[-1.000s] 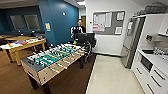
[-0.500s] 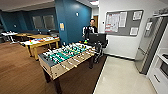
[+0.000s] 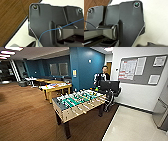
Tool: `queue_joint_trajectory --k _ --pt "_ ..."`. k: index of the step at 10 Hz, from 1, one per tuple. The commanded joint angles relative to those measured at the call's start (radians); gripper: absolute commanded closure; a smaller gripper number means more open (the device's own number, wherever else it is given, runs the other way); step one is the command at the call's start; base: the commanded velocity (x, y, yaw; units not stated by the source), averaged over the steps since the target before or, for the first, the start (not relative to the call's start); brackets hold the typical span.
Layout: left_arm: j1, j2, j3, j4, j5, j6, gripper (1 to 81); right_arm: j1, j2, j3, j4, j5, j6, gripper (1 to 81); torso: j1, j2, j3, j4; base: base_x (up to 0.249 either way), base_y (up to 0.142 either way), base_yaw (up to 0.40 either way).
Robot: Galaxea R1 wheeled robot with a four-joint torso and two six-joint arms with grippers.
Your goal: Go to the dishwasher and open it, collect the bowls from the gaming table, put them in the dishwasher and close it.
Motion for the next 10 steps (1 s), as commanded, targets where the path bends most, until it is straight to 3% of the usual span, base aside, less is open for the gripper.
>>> queue_joint_trajectory --k 1,10 --pt "-0.046 -0.005 -0.008 0.006 0.05 0.003 1.0 0.05 -0.002 0.001 0.008 -0.056 -0.002 1.0 0.0 0.0 0.0 0.0 0.0 0.0 0.337" --pt "-0.046 0.0 -0.008 0.005 0.068 0.003 1.0 0.053 -0.002 0.007 0.006 -0.056 -0.002 1.0 0.0 0.0 0.0 0.0 0.0 0.0 0.337"
